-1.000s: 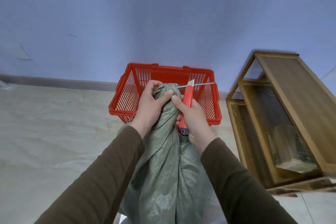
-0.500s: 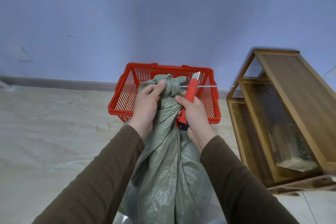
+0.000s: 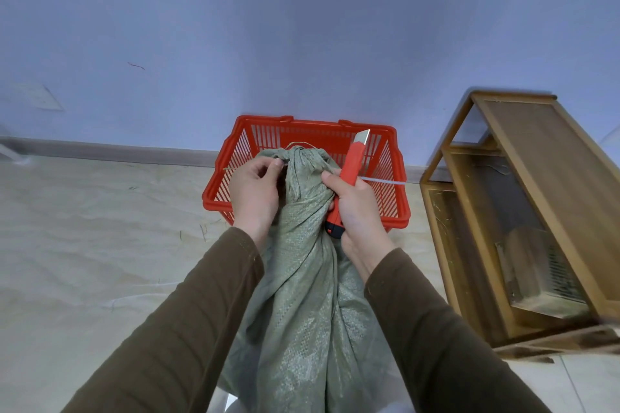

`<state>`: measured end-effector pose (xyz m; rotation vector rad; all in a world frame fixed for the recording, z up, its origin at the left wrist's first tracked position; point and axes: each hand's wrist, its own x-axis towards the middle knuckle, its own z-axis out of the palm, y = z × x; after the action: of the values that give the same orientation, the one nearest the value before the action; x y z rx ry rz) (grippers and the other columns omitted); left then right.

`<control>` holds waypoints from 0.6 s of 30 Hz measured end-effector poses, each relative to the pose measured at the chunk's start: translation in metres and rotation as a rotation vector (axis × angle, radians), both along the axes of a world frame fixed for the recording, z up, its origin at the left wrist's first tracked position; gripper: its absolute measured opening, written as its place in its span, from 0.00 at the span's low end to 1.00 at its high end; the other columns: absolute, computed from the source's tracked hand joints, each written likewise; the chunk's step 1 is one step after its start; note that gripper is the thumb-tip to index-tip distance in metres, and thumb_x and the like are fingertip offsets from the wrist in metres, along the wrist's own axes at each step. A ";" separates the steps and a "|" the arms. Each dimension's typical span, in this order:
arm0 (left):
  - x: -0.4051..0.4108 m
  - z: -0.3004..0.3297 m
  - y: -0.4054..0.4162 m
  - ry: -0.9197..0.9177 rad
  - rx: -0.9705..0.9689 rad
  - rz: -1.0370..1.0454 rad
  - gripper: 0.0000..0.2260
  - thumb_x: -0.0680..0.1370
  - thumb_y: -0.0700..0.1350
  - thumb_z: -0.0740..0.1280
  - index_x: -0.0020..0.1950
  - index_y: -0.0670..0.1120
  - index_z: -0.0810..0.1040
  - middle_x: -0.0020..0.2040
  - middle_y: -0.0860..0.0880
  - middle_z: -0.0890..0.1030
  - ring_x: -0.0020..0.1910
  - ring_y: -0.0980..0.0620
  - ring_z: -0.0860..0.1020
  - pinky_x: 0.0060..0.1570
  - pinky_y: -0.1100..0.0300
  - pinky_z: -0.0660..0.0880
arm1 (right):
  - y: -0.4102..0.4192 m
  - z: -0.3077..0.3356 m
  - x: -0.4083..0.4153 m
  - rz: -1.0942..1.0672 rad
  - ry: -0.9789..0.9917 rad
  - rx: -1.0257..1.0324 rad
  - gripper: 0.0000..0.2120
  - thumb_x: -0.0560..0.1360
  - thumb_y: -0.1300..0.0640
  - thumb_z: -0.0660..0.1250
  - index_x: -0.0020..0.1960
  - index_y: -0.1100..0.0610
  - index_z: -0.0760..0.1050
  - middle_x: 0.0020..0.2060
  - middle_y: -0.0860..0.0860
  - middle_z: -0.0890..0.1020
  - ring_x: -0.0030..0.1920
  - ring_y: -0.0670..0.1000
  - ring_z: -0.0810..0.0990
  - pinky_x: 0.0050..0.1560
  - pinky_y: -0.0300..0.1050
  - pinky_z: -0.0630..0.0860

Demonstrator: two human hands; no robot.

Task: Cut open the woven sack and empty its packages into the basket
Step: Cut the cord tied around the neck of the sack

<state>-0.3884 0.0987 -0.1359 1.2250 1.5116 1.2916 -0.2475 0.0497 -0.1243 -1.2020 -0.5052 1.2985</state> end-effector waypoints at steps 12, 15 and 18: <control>-0.075 -0.008 0.014 -0.200 -0.053 0.438 0.12 0.83 0.44 0.66 0.41 0.46 0.81 0.36 0.45 0.82 0.33 0.48 0.80 0.38 0.50 0.82 | 0.002 0.006 0.023 -0.191 0.099 0.036 0.07 0.81 0.62 0.68 0.57 0.55 0.82 0.53 0.57 0.88 0.57 0.61 0.86 0.64 0.59 0.80; -0.088 -0.005 0.012 -0.442 -0.035 0.574 0.07 0.85 0.40 0.63 0.50 0.42 0.79 0.42 0.43 0.83 0.33 0.52 0.83 0.34 0.60 0.82 | 0.001 0.002 0.012 -0.132 0.067 0.018 0.06 0.81 0.62 0.69 0.56 0.55 0.82 0.56 0.58 0.87 0.59 0.60 0.85 0.68 0.64 0.77; -0.104 -0.005 0.007 -0.615 -0.004 0.758 0.07 0.85 0.37 0.61 0.57 0.38 0.78 0.50 0.39 0.85 0.44 0.48 0.87 0.49 0.58 0.85 | 0.004 -0.001 0.004 -0.133 0.033 0.014 0.07 0.80 0.60 0.70 0.58 0.55 0.82 0.58 0.59 0.86 0.61 0.60 0.84 0.68 0.64 0.76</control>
<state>-0.4921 0.1054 -0.1410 0.1521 1.5284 1.9116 -0.2435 0.0537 -0.1252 -1.1809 -0.4028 1.1972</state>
